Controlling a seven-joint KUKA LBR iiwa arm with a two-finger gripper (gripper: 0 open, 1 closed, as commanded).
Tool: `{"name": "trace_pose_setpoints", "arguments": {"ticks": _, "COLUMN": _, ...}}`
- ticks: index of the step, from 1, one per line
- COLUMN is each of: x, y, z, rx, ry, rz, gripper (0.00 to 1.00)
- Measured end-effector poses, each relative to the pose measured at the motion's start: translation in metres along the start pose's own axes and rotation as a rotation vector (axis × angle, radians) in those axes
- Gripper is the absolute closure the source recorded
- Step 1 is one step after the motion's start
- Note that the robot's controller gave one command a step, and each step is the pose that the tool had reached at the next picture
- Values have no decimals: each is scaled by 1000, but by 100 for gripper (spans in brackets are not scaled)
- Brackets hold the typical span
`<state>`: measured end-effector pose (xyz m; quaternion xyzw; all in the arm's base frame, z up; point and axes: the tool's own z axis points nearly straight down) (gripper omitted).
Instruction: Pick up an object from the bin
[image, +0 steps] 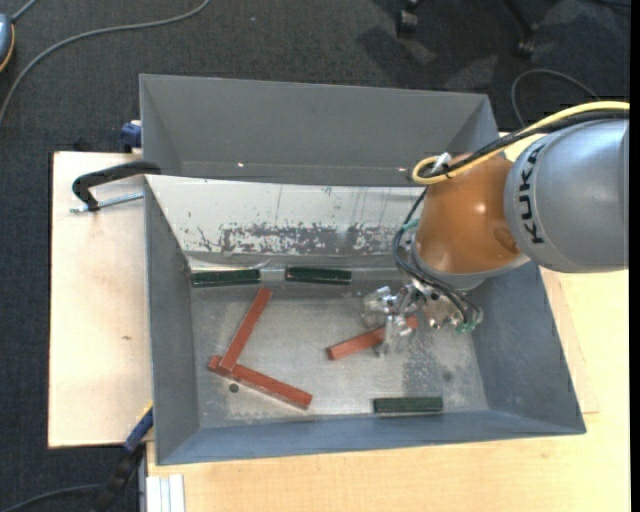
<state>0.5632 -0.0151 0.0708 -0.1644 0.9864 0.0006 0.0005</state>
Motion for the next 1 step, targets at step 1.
{"name": "trace_pose_setpoints", "arguments": {"ticks": 1, "x": -24, "y": 13, "z": -147, "rx": 5, "ry": -15, "rz": -11, "gripper": 100}}
